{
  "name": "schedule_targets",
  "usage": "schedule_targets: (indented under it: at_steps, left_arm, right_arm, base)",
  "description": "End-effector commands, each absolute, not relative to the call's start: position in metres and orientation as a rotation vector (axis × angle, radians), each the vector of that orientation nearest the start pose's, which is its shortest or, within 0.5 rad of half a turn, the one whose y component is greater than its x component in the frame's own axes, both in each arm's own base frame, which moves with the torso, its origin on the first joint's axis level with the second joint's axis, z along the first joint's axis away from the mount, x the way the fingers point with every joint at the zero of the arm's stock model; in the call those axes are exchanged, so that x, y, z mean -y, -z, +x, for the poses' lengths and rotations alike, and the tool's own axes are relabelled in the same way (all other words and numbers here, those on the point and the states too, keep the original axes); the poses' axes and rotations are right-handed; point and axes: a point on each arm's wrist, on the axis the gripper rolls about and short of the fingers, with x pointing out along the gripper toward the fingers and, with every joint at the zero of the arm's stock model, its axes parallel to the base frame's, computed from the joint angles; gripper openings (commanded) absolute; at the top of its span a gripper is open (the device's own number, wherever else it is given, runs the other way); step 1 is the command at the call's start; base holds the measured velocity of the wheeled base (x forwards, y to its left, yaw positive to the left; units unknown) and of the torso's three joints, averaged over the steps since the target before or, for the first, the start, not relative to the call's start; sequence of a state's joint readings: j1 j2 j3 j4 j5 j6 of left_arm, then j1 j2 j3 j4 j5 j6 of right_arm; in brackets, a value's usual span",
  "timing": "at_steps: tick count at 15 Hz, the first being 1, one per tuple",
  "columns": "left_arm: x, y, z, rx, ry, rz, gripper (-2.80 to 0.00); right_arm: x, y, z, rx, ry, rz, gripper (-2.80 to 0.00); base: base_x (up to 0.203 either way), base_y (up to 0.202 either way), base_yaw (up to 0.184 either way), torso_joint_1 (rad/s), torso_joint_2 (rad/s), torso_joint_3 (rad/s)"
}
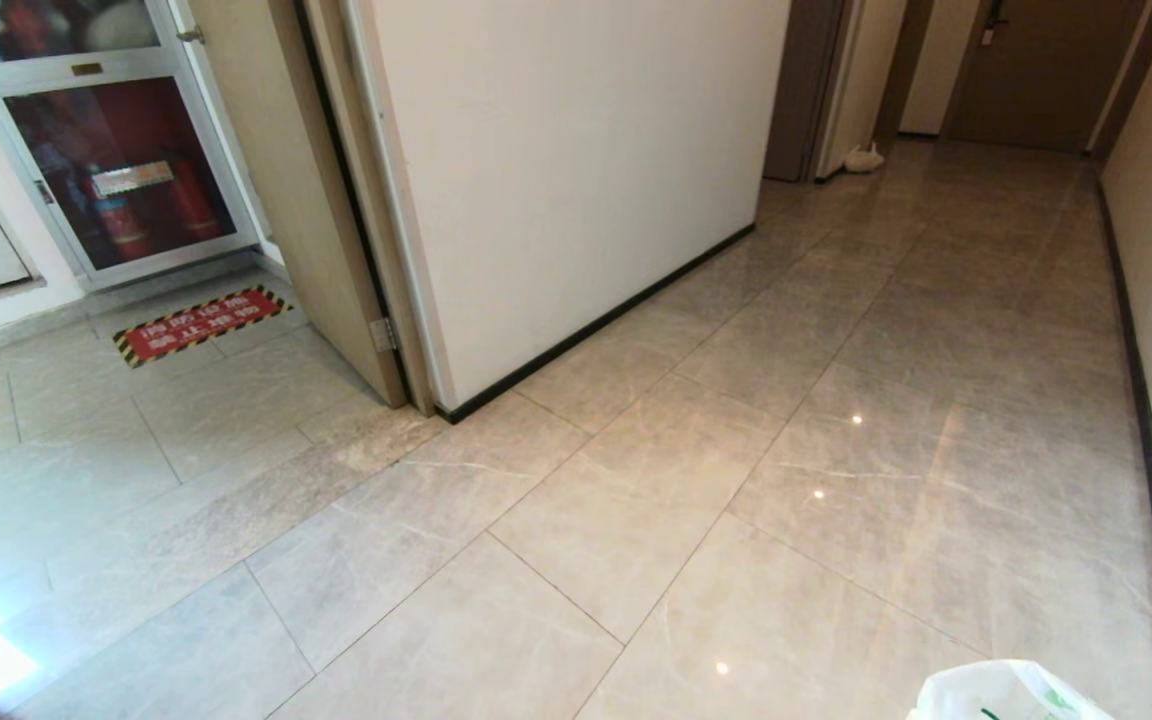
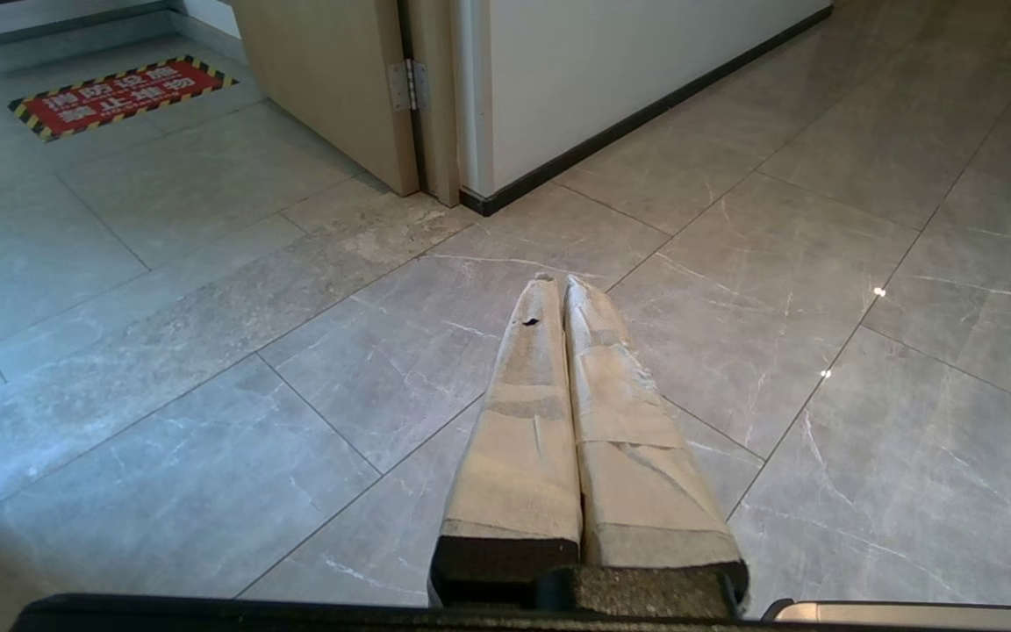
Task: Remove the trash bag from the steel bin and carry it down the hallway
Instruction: Put the trash bag at the door
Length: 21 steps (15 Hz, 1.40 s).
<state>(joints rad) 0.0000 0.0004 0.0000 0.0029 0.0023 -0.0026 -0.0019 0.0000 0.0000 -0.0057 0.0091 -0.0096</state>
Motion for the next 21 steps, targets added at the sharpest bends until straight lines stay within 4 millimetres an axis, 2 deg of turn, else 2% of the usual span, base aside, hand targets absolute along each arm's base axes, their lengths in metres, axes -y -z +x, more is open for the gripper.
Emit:
schedule_targets:
  at_steps: [1, 6, 21]
  left_arm:
    - [-0.0001, -0.0752, -0.0227, -0.005, -0.003, -0.003, -2.80]
    - [-0.0001, -0.0752, -0.0228, -0.003, -0.003, -0.006, -2.80]
    - [-0.0001, -0.0752, -0.0228, -0.003, -0.003, -0.009, -2.80]
  right_arm:
    - [-0.0002, -0.0761, -0.0228, 0.006, -0.008, -0.009, -2.80]
    - [-0.0002, -0.0761, -0.0227, 0.005, -0.008, -0.012, -2.80]
    - [-0.0002, -0.0761, -0.0228, 0.006, -0.008, -0.014, -2.80]
  base:
    - [0.000, 0.000, 0.000, 0.000, 0.00, 0.000]
    - [0.000, 0.000, 0.000, 0.001, 0.00, -0.022]
    - [0.000, 0.000, 0.000, 0.003, 0.00, -0.196]
